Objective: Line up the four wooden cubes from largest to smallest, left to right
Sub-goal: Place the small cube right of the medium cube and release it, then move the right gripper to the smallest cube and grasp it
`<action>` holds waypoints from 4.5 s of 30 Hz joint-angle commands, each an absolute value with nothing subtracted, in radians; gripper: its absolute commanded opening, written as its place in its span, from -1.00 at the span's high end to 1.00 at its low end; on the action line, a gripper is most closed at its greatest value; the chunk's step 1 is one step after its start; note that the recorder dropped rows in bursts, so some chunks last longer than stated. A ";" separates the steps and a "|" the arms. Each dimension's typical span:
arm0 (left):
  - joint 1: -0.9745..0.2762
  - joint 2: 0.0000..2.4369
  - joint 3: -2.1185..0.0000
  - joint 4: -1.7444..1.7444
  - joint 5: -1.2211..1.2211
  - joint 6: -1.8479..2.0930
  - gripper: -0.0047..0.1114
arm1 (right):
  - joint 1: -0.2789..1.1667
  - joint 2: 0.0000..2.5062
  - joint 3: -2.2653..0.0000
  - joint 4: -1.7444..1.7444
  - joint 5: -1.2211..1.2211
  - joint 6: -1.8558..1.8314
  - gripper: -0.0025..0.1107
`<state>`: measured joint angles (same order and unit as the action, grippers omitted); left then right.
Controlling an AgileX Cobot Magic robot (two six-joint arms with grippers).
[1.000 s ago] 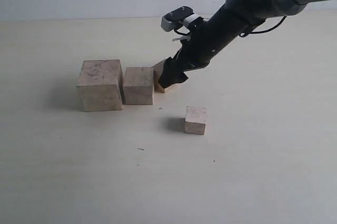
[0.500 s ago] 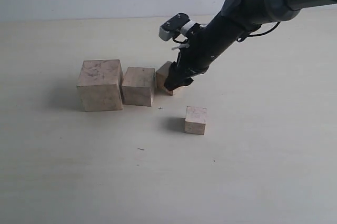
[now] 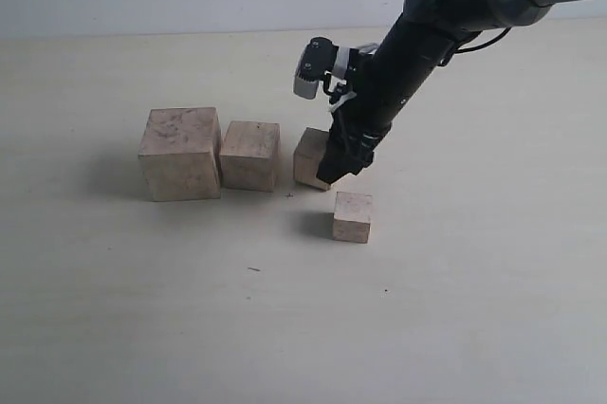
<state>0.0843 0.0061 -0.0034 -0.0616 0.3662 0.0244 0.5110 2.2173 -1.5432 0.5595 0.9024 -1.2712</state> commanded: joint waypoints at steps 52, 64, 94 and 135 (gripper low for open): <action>0.079 0.000 0.000 -0.059 0.353 0.025 0.92 | 0.570 2.258 -1.543 0.734 0.809 -1.656 0.96; 0.079 0.000 0.000 -0.059 0.353 0.025 0.92 | 0.570 2.258 -1.543 0.785 0.812 -1.645 0.84; 0.079 0.000 0.000 -0.059 0.353 0.025 0.92 | 0.570 2.126 -1.543 0.639 0.826 -1.335 -0.45; 0.079 0.000 0.000 -0.059 0.353 0.025 0.92 | 0.569 1.844 -1.192 0.471 0.790 -1.031 0.37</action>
